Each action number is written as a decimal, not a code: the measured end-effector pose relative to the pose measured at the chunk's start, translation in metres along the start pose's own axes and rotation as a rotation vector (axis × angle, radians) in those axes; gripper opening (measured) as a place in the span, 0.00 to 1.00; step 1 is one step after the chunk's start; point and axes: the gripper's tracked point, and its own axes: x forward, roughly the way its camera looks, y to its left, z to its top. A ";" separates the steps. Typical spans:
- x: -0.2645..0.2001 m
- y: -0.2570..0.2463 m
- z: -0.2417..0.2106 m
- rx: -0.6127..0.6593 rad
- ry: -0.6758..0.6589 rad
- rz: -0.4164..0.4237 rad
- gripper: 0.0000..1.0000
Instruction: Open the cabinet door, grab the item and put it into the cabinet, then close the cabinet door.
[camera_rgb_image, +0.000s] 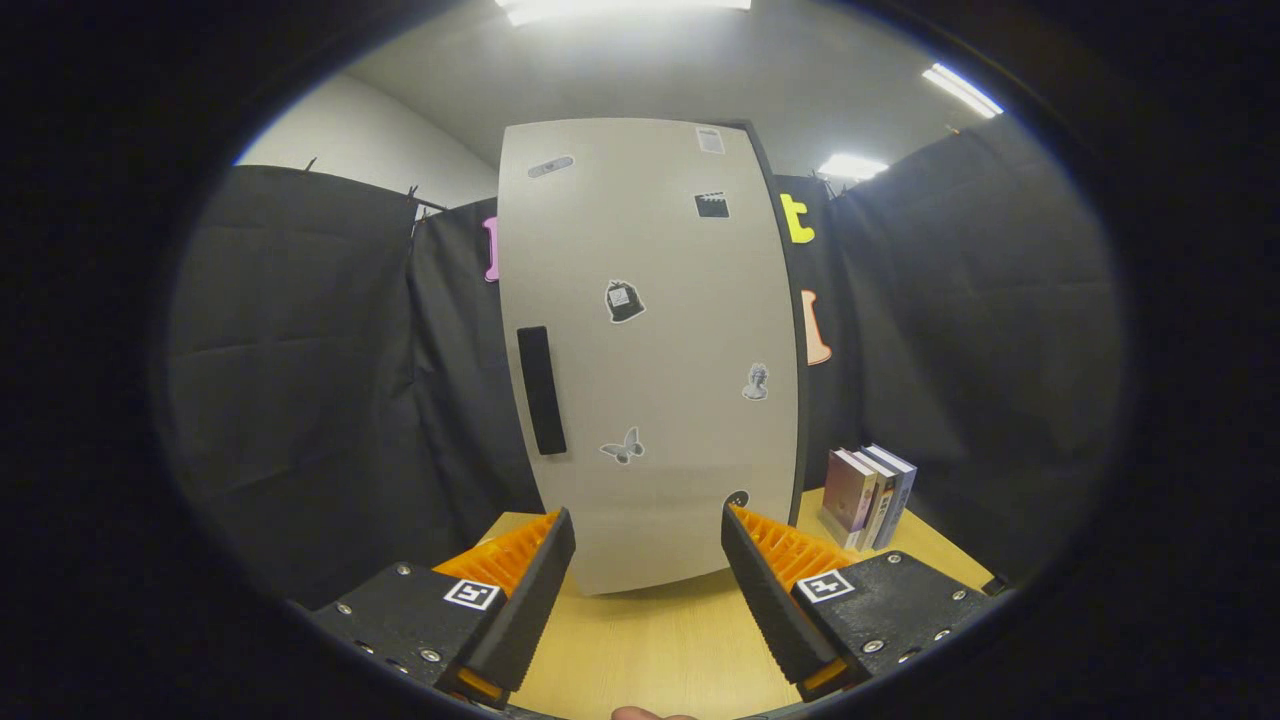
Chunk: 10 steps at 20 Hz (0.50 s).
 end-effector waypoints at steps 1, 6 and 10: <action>0.000 0.000 0.002 0.004 -0.002 0.003 0.92; 0.000 0.000 0.007 -0.006 -0.014 0.021 0.92; 0.003 0.003 0.009 -0.032 -0.019 0.038 0.92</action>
